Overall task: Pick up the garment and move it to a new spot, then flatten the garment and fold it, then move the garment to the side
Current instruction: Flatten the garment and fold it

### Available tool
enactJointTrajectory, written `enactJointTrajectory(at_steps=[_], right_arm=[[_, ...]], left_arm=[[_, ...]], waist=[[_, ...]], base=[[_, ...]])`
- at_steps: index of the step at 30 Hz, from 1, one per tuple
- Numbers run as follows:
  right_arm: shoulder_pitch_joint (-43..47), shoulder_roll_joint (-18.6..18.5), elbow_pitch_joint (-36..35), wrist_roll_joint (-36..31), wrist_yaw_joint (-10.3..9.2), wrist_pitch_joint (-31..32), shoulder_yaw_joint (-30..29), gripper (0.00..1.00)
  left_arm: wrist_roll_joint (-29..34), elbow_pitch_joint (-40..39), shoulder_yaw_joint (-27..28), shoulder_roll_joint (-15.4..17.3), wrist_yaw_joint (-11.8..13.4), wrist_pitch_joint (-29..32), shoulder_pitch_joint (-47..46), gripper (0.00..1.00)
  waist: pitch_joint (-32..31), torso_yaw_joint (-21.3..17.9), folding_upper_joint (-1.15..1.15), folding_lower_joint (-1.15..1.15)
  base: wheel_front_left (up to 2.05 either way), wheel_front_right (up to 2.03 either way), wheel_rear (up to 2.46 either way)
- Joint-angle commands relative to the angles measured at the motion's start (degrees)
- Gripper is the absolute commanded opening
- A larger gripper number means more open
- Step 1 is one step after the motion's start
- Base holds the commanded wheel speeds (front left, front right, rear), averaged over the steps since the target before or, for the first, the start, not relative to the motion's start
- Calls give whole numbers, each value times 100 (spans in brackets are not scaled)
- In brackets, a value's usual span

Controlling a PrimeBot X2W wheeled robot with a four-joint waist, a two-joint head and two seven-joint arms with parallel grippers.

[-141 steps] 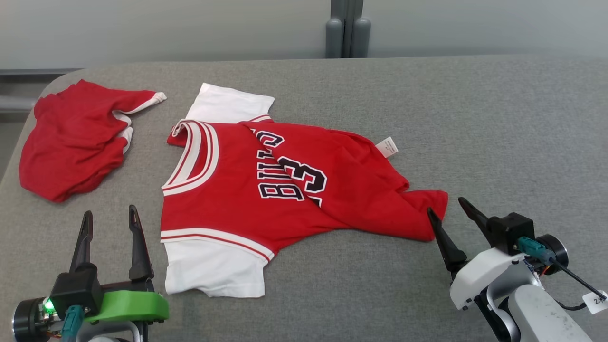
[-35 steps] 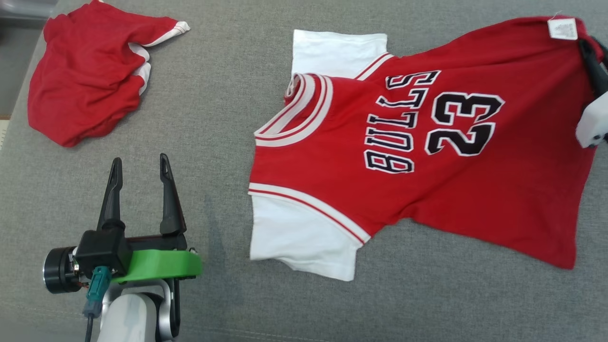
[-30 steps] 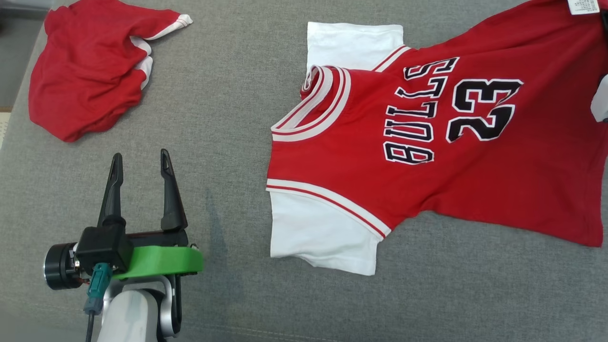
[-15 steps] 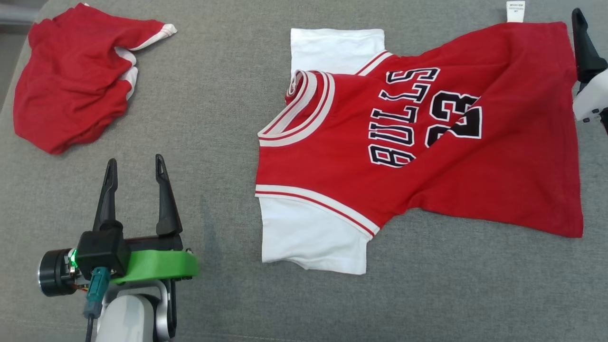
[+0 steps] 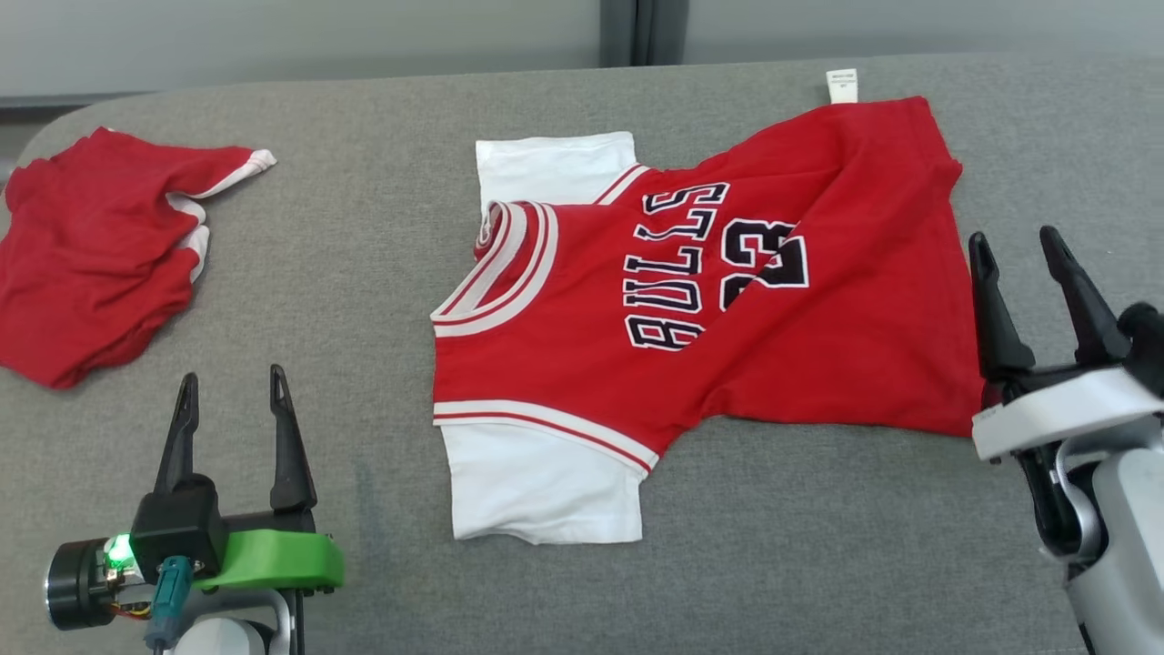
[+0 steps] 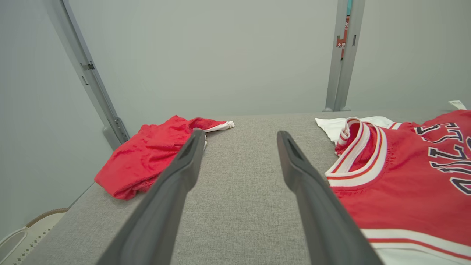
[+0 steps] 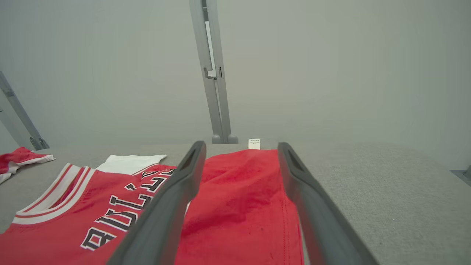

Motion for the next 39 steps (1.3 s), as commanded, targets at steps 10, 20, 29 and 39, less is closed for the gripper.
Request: enactJointTrajectory(at_steps=[10, 20, 29, 39], right_arm=[[1467, 640, -718, -536, -8, -15, -241, 100], [2062, 1091, -862, -893, -8, 77, -335, 100], [2127, 1187, -1012, -1021, -7, 253, -339, 100], [2150, 1240, -893, -906, -8, 250, -415, 100]], left_arm=[[195, 383, 6, 65, -54, -18, 267, 100], [201, 509, 70, 149, -81, -17, 453, 100], [188, 565, 71, 184, -84, -17, 457, 100], [48, 619, 5, 128, -195, -17, 417, 100]], waist=[[-564, -393, 0, 0], [-883, -341, 0, 0], [-918, -291, 0, 0], [-892, -228, 0, 0]], base=[[0, 0, 0], [0, 0, 0], [0, 0, 0], [0, 0, 0]])
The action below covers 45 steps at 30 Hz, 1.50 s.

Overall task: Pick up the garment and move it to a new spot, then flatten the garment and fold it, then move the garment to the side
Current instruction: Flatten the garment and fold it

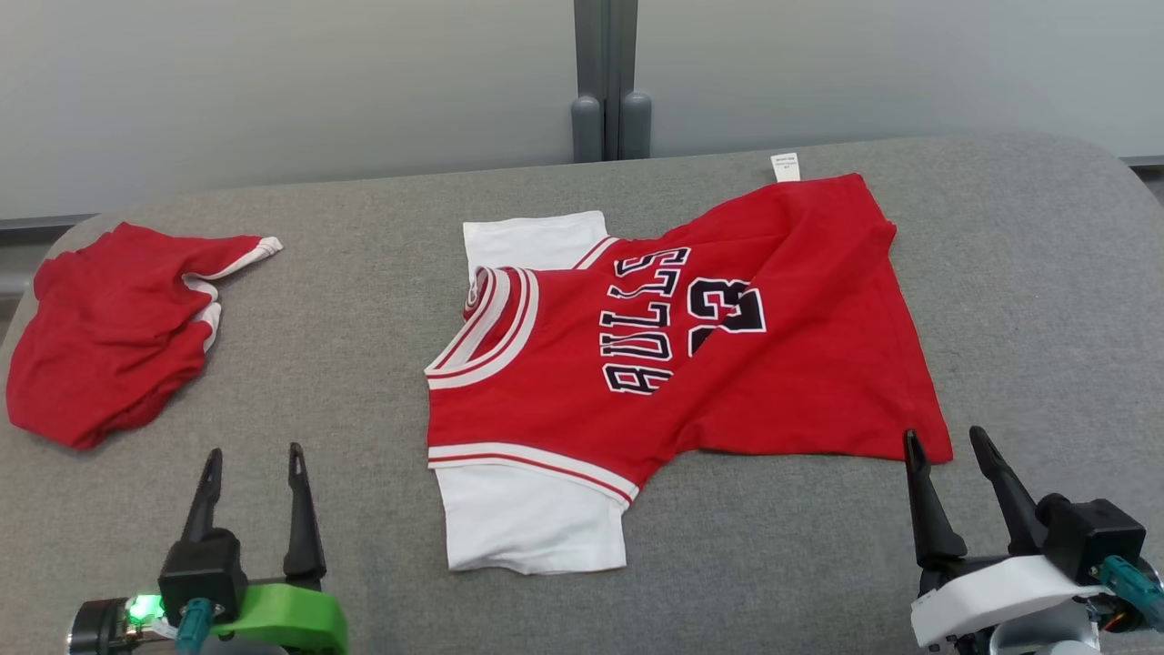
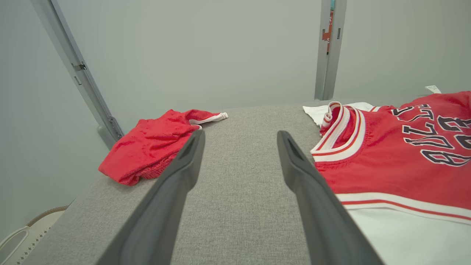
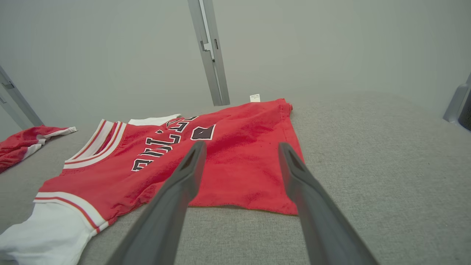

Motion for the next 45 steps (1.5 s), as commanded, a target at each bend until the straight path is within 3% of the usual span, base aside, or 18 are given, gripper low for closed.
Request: enactJointTrajectory(at_steps=[1, 13, 18, 23, 34, 45], right_arm=[[15, 28, 128, 121, -8, 17, -58, 100], [-949, -550, 2051, 376, -7, -198, -259, 100], [-1361, -660, 2737, 519, -7, -254, -193, 100], [-1672, -693, 3317, 975, -7, -287, 9, 100], [-2010, -849, 3811, 2192, -7, -283, 715, 100], [-2324, -984, 4014, 3336, -7, -270, 1599, 100]], left_arm=[[29, 65, -85, -9, -73, -17, 23, 100], [-97, 1067, -1137, -166, -499, -17, -283, 100], [-160, 1625, -1548, -186, -518, -17, -444, 100], [-647, 1977, -1873, -188, -513, -18, -573, 100], [-1726, 2312, -2590, -188, -453, -5, -817, 100], [-2154, 2536, -3138, -193, -364, 11, -1046, 100]], waist=[[9, 4, 0, 0], [382, -47, 0, 0], [552, -60, 0, 0], [650, -66, 0, 0], [732, -20, 0, 0], [828, 55, 0, 0]], base=[[0, 0, 0], [0, 0, 0], [0, 0, 0], [0, 0, 0], [0, 0, 0], [0, 0, 0]])
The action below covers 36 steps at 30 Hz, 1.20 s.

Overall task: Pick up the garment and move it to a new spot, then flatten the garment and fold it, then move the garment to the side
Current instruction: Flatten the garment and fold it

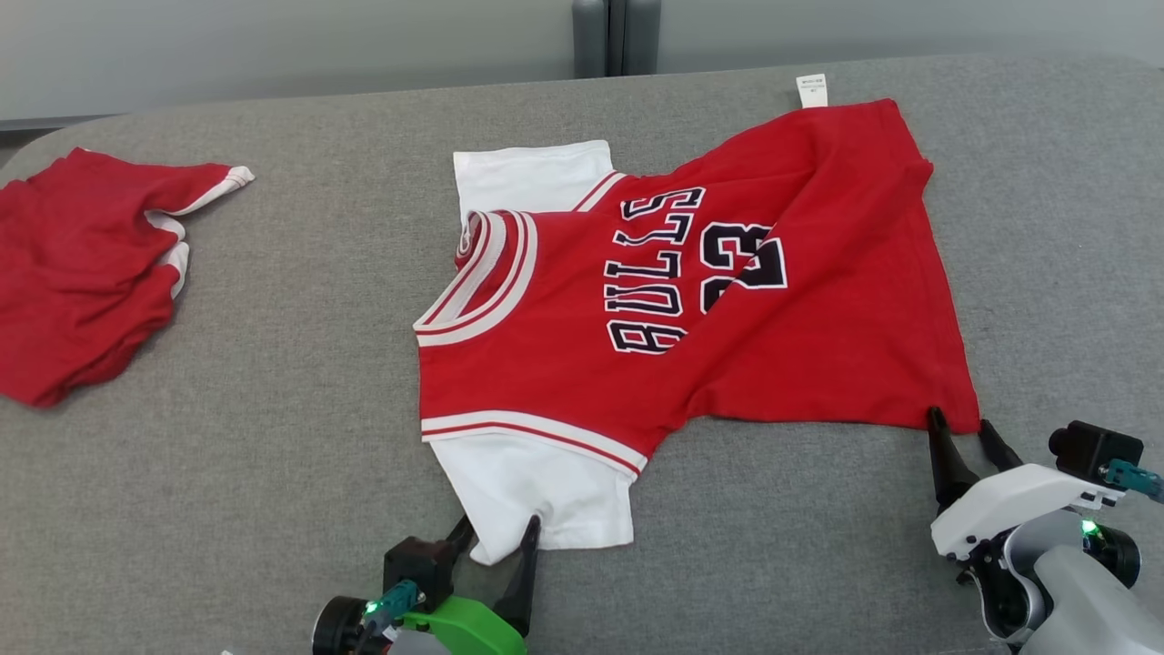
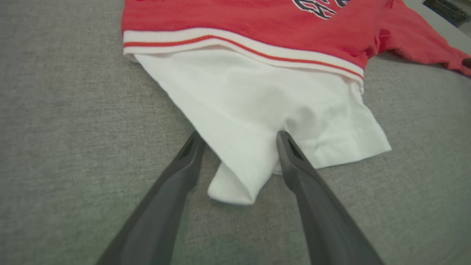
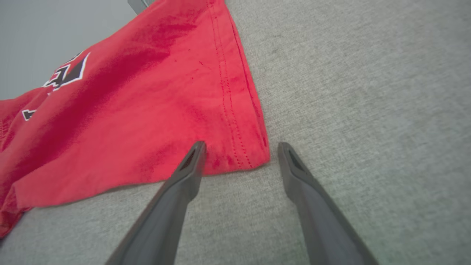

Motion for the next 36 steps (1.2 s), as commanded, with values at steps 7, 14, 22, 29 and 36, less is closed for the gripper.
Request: enactJointTrajectory(at_steps=[7, 14, 22, 29, 36], right_arm=[[-273, -71, 25, 166, -6, 16, 374, 100], [-504, -97, 35, 217, -6, 15, 530, 100], [-700, -53, 232, 259, -6, 17, 517, 37], [-857, -94, 43, -32, -3, 13, 305, 0], [-983, -207, -750, -329, -3, 9, 24, 0]], left_arm=[[-300, 78, -417, -1, 17, 51, -210, 100], [-669, -48, -710, 2, 126, 46, -473, 100], [-961, -179, -729, 12, 241, 31, -742, 18], [-1141, -469, -483, 13, 213, 27, -865, 0], [-1320, -1055, 63, 15, 102, 26, -1207, 0]], waist=[[126, 63, 0, 0], [255, 127, 0, 0], [395, 171, 0, 0], [421, 169, 0, 0], [360, 122, 0, 0]], base=[[0, 0, 0], [0, 0, 0], [0, 0, 0], [0, 0, 0], [0, 0, 0]])
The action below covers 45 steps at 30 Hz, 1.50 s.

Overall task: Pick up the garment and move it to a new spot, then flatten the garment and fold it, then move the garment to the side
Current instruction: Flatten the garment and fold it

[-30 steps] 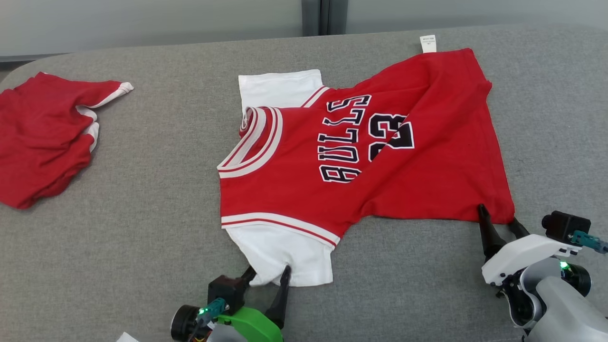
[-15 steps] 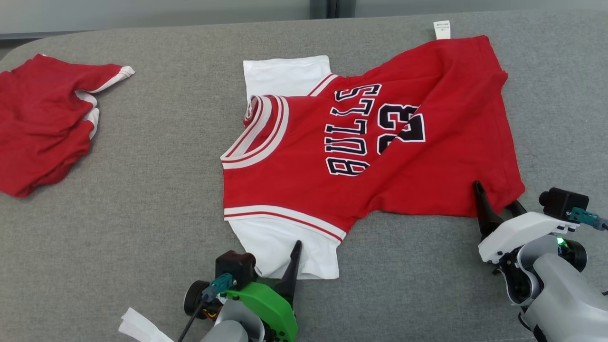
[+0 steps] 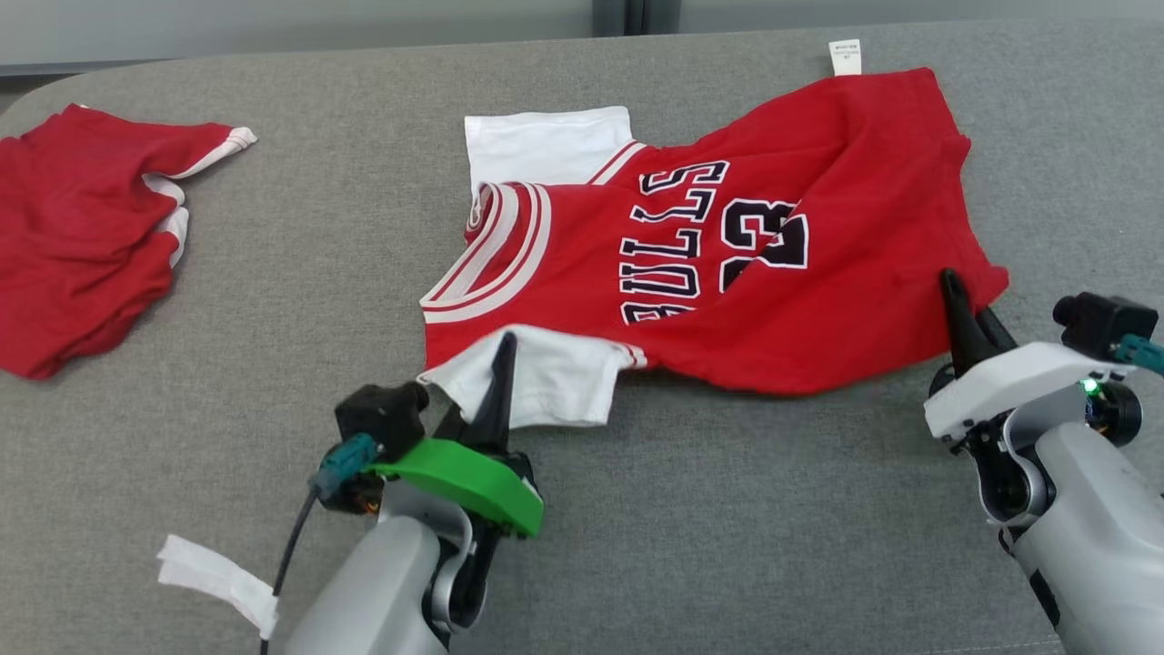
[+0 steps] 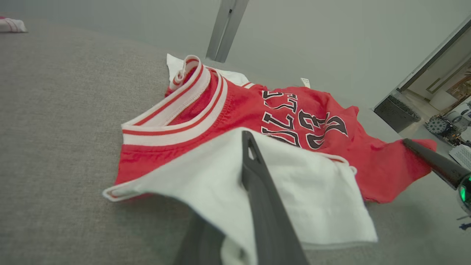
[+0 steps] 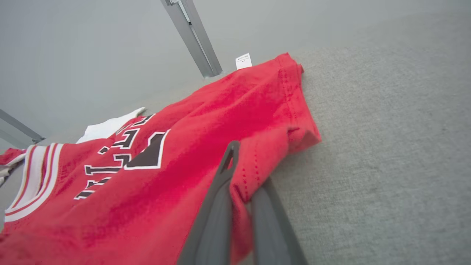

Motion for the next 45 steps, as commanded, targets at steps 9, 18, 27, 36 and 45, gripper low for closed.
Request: enactJointTrajectory(at_steps=[9, 18, 27, 36, 45], right_arm=[[-1611, -153, 21, 52, 0, 14, 390, 0], [-4404, 120, 787, 892, 1, 342, 635, 0], [-6230, 115, 1399, 1458, 1, 281, 574, 0], [-6811, 116, 1514, 1656, 0, 119, 824, 0], [-5711, 22, 1228, 1949, 0, 31, 1435, 0]], left_arm=[[-64, 699, 426, 52, -254, 88, -2017, 0], [-375, 1803, 1115, 65, -126, 284, -5003, 0], [-429, 2759, 1055, 32, -186, 172, -7365, 0], [-1147, 2745, 395, 19, -379, 35, -8186, 0], [-1129, 2406, 355, 17, -355, -8, -6895, 0]], waist=[[442, -254, 0, 0], [1458, -542, 0, 0], [1644, -512, 0, 0], [1515, -391, 0, 0], [1569, -400, 0, 0]], base=[[0, 0, 0], [0, 0, 0], [0, 0, 0], [0, 0, 0], [0, 0, 0]])
